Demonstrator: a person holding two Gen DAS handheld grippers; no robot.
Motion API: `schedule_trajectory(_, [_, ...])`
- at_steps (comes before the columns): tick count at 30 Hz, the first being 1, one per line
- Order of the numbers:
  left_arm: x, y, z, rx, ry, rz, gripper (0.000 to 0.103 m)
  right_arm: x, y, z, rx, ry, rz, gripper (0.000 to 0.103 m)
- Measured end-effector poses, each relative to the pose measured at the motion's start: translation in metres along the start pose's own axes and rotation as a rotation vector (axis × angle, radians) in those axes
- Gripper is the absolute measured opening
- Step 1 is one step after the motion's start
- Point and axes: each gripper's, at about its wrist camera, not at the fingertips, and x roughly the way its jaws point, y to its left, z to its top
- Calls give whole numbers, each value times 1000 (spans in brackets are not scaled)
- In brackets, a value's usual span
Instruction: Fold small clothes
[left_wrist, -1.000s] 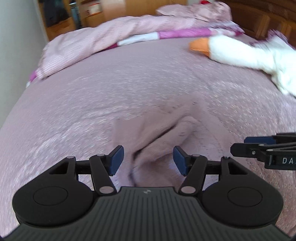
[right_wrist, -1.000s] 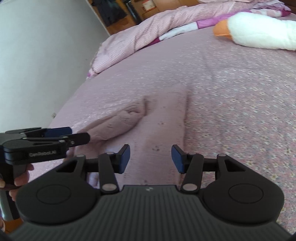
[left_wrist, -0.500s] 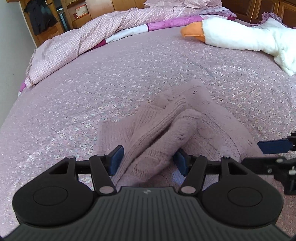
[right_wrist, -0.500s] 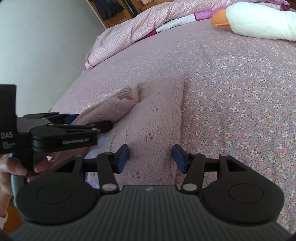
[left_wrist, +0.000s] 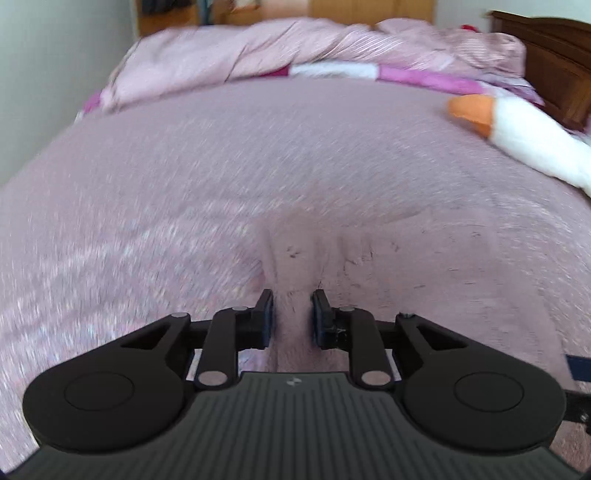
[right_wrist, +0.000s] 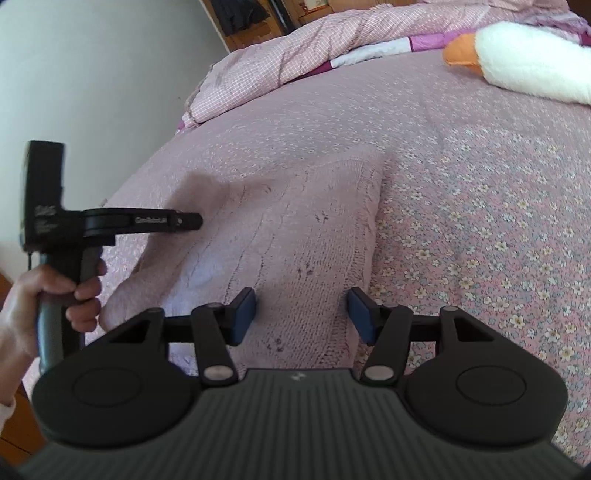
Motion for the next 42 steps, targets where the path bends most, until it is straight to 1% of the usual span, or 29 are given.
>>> schedule_trajectory(3, [3,9,-5,-24,-7,26,48,1,5,-1,-32,2,-7,59])
schedule_trajectory(5, [2,11,-4,-22,-4,34,51,1,6,0,-37,5,-10,59])
schedule_trajectory(8, [-9,13,-1,-47,21,15,53,0,4,1,-29,7,-5,59])
schedule_trajectory(11, [-31,16,-6,-76,35,-23,60,0,5,0,-31,8,-6,59])
schedule_trajectory(13, [-47,14,-13,-71,41,-50,63,0,7,1,-36,10,-11,59])
schedule_trajectory(17, [-67,6,-30,-35,59,-56,66,0,11,2,-48,18,-26,59])
schedule_trajectory(20, [-71,1,-42,-1,79,-38,66,0,16,3,-62,22,-41,59])
schedule_trajectory(23, [-69,-1,-50,54,76,13,68,0,19,3,-69,26,-45,59])
schedule_trajectory(25, [-66,1,-53,56,81,43,71,-1,23,3,-78,28,-43,59])
schedule_trajectory(28, [-64,9,-55,37,80,58,77,-1,27,3,-95,32,-44,59])
schedule_trajectory(31, [-64,17,-52,-15,86,24,78,-2,25,6,-99,32,-49,59])
schedule_trajectory(33, [-63,24,-51,-74,94,-19,78,-4,19,9,-74,22,-46,60])
schedule_trajectory(34, [-61,27,-49,-104,100,-38,78,-4,14,11,-58,16,-42,67])
schedule_trajectory(35, [-59,31,-49,-135,109,-57,78,-4,11,13,-42,11,-40,71])
schedule_trajectory(36, [-57,35,-49,-162,117,-73,79,-3,6,15,-26,6,-38,74])
schedule_trajectory(37, [-54,38,-49,-187,123,-90,79,-1,2,17,-13,9,-36,74])
schedule_trajectory(40, [-45,44,-51,-232,136,-122,88,11,-11,20,26,49,-14,74])
schedule_trajectory(42, [-37,46,-54,-252,148,-147,92,22,-21,19,69,86,33,74])
